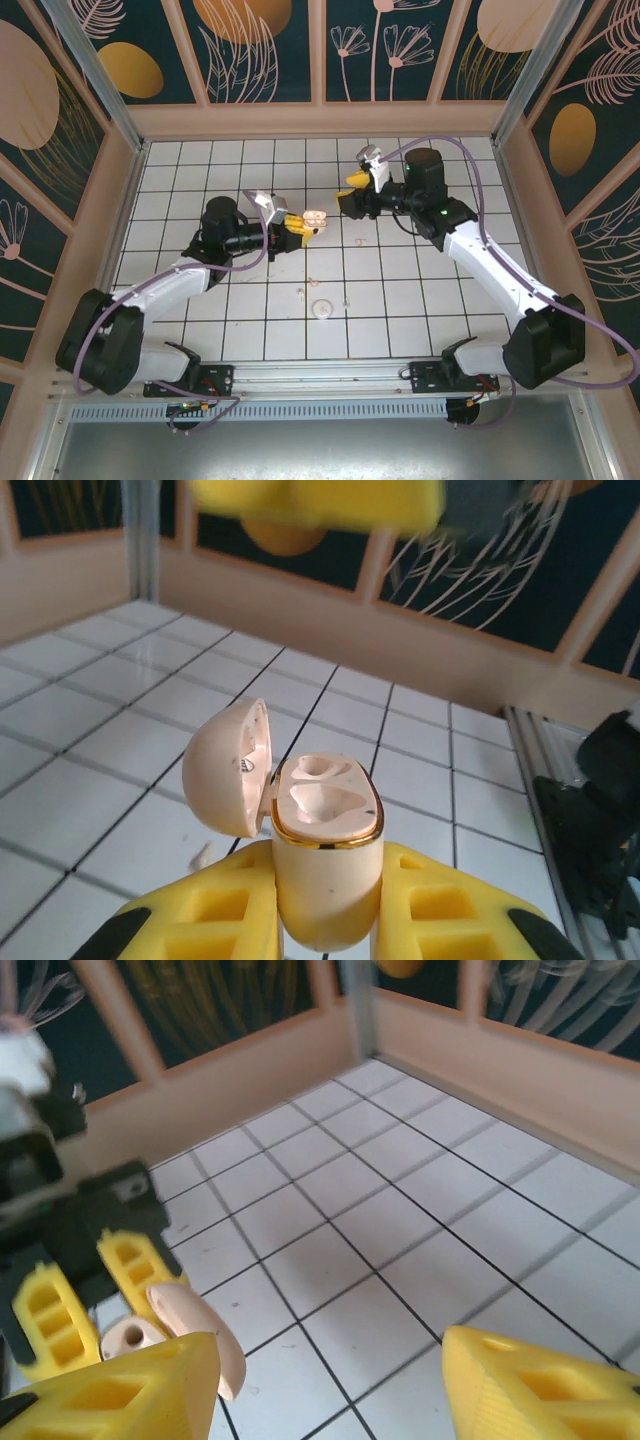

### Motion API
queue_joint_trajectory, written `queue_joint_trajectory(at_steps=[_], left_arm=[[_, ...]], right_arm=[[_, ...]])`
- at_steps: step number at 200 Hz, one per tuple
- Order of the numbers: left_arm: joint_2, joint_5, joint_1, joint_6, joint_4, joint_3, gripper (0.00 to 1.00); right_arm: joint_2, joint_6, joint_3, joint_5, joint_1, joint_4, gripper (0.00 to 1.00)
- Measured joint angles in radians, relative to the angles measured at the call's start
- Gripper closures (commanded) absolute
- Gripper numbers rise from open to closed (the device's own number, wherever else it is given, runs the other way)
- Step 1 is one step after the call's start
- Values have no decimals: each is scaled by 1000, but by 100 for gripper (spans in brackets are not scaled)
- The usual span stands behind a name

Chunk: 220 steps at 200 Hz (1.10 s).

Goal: Insert the wireless bluetooth earbuds into the charging case

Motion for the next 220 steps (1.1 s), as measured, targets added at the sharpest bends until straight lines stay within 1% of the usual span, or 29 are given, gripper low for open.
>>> queue_joint_trajectory(at_steps=[18,36,51,67,79,88,106,136,157,172,183,220], left_arm=[[79,-49,0,-101,140,-76,81],[154,-92,0,-205,265,-132,82],[195,-124,0,-285,368,-167,82],[211,-153,0,-350,463,-193,82],[217,-170,3,-383,515,-204,82],[220,-176,8,-405,549,-210,83],[225,-183,27,-441,620,-236,82],[231,-174,64,-461,694,-280,83],[248,-163,71,-469,720,-280,84],[255,-164,72,-476,737,-281,84],[255,-164,72,-480,750,-285,84],[249,-177,82,-483,757,-319,84]], right_arm=[[-10,106,1,113,0,-62,39],[3,238,5,203,0,-187,39],[26,324,5,240,6,-280,39],[42,404,-7,271,37,-361,40],[43,452,-28,286,74,-405,40],[46,488,-41,293,103,-439,43],[70,545,-54,302,135,-485,45],[141,598,-55,305,137,-520,45],[179,616,-55,297,135,-544,46],[197,628,-55,290,134,-563,49],[214,624,-48,290,133,-587,52],[342,549,62,327,125,-672,51]])
